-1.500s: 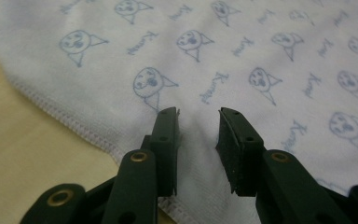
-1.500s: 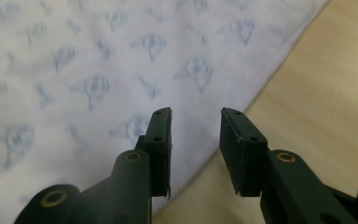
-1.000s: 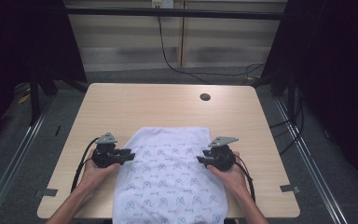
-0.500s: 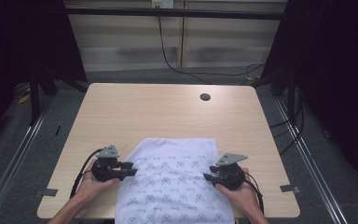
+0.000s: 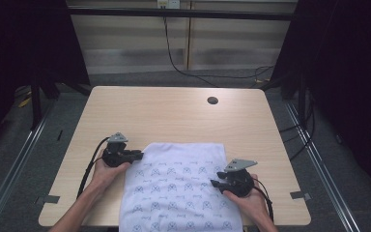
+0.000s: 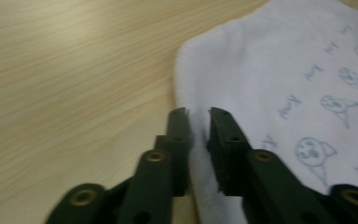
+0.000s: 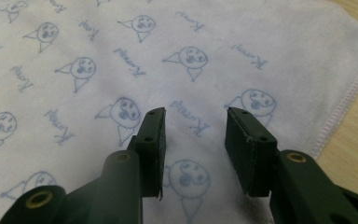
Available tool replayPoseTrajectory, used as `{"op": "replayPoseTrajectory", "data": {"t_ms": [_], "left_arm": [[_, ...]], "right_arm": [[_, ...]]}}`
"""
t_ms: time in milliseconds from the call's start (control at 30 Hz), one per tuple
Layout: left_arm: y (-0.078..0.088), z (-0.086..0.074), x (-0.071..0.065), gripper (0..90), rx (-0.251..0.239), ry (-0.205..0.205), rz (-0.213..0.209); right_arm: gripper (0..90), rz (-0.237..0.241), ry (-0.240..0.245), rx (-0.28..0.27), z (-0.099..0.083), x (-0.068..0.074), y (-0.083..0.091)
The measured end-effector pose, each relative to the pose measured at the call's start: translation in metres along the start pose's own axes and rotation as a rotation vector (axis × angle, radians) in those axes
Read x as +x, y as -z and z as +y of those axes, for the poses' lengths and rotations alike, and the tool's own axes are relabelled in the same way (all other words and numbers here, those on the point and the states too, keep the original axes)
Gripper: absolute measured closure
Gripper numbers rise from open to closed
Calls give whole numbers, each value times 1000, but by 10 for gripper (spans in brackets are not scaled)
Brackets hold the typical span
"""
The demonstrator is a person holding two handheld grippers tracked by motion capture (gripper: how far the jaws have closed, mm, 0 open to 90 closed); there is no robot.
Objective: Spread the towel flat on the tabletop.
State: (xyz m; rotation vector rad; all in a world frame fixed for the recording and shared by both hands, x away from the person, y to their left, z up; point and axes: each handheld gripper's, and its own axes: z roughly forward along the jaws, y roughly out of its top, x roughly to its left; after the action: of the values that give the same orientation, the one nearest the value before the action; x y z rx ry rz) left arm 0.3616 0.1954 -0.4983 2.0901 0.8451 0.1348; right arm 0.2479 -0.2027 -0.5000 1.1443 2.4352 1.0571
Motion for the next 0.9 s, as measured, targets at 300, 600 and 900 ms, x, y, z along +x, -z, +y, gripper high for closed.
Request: {"op": "replayPoseTrajectory", "data": {"t_ms": [300, 600, 900], "left_arm": [[-1, -3, -57, 674, 65, -151, -161], [25, 6, -19, 665, -84, -2, -110], [-12, -1, -28, 595, 56, -60, -104]], "right_arm": [[574, -8, 1, 3, 0, 2, 0], [560, 0, -7, 11, 1, 1, 0], [541, 7, -11, 15, 3, 1, -1]]}}
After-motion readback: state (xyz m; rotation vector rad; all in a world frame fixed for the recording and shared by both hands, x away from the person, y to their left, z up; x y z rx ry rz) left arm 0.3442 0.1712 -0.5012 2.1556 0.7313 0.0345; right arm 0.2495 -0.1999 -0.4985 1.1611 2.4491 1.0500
